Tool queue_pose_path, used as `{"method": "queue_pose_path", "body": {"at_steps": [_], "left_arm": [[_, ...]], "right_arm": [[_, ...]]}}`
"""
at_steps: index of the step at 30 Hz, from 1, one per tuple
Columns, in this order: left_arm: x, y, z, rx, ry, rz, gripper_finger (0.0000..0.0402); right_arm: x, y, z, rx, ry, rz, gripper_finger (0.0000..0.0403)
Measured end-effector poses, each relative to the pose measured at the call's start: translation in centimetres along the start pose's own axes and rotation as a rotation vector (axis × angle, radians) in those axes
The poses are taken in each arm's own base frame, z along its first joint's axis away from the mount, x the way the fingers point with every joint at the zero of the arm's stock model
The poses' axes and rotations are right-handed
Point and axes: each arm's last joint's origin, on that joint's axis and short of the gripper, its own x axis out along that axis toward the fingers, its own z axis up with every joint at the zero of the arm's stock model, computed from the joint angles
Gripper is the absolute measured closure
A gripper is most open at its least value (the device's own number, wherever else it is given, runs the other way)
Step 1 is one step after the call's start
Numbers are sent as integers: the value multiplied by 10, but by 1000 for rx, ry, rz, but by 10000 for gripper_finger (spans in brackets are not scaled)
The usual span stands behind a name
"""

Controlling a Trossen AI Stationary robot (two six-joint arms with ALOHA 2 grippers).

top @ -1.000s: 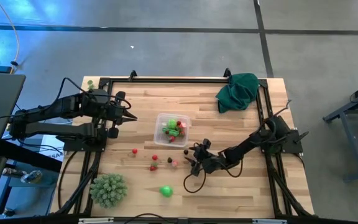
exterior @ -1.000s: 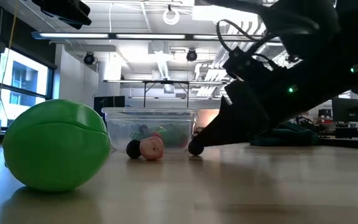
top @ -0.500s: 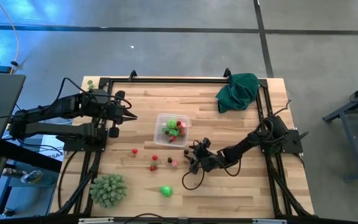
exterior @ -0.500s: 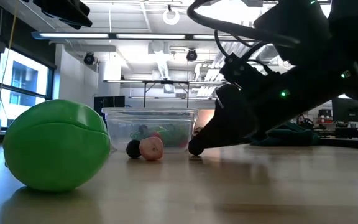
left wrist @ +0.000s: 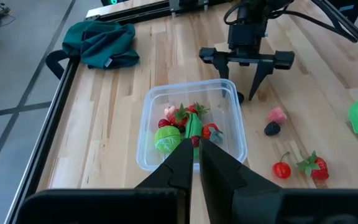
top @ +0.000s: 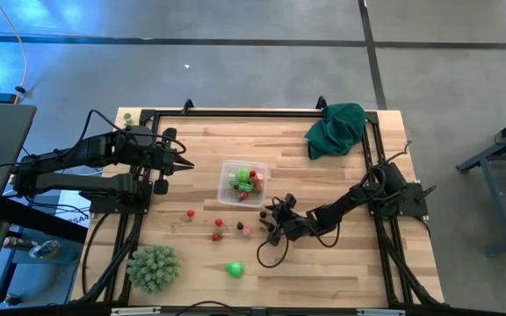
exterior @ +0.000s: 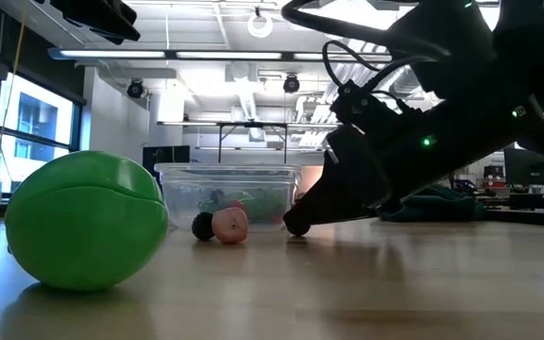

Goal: Pick and placing Produce into tupperware
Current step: Put the black cherry into the transparent container

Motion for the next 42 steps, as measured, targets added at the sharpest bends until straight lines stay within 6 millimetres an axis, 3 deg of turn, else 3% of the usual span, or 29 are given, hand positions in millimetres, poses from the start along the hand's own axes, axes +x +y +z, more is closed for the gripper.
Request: {"method": "queue_pose_path", "body": {"at_steps": [19,28,42], "left_arm": [[0,0,0,0,0,0,383],[0,0,0,0,0,0,383],[0,0,0,0,0,0,383]], "right_arm": [[3,-4,1,-23,12,2,167],[7,-8,2,-16,35,19,203],[7,-10,1,-21,49,7,224]]}}
